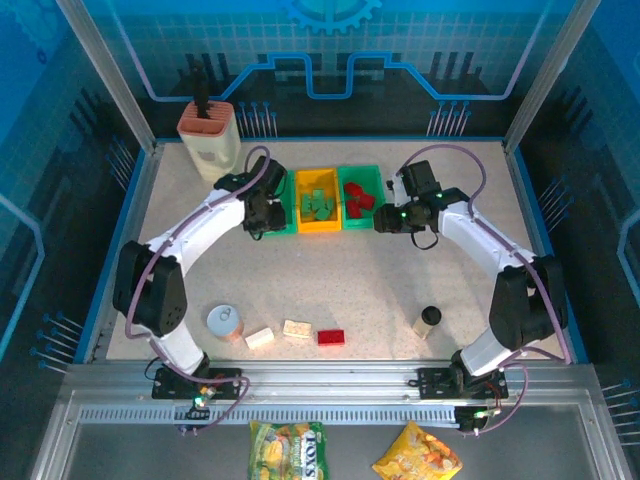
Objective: Sort the legos into containers by color
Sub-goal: Place the lego in the container.
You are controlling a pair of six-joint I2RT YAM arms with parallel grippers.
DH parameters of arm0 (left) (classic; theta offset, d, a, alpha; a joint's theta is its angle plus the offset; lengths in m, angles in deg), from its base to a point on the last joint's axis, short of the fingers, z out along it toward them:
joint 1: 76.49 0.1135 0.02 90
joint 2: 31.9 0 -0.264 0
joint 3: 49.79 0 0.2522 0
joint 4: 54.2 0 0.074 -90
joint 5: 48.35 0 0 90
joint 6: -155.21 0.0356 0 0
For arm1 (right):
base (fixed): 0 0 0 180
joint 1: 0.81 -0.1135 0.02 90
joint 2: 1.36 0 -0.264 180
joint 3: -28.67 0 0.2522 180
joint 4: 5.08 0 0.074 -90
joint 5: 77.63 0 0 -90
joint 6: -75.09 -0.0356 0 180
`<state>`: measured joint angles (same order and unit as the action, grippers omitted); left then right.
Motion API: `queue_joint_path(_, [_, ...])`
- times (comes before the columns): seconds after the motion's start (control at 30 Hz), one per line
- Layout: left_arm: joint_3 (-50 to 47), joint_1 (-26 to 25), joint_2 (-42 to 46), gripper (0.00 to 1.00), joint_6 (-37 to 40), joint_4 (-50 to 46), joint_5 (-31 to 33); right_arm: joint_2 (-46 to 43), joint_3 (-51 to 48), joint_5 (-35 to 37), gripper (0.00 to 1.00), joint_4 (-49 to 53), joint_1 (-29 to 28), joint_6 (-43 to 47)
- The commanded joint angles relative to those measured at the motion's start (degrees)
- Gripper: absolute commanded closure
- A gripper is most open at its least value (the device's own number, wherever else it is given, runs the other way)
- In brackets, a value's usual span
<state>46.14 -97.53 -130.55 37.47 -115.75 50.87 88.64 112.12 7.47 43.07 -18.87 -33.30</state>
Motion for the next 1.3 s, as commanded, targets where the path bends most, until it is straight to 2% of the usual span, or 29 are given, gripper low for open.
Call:
queue_joint_path(0.0, [4.1,2.1,-3.2,0.62,4.3,-1.4,-0.9,-2.5,0.1,1.3,0.54,2.1,-0.9,0.3])
queue_joint_path(0.4, [15.2,5.3,-16.4,0.62,7.6,-1.9,-5.1,-5.4,-0.9,3.4,0.54,3.8,-1.9,-0.4])
queue_joint_path(0.6, [18.7,5.4,-22.2,0.62,8.3,-2.5,-4.7,-6.9,-1.5,4.2,0.54,4.6,-2.5,-0.7])
queue_joint_path(1.0, [21.4,5.7,-28.4,0.60,8.1,-1.7,-5.0,-8.9,-2.7,5.0,0.54,5.4,-3.3,-0.8])
queue_joint_path(1.27, [22.3,5.7,-28.0,0.56,8.1,-1.9,-4.7,-9.4,-3.0,5.3,0.54,5.5,-3.5,-1.0])
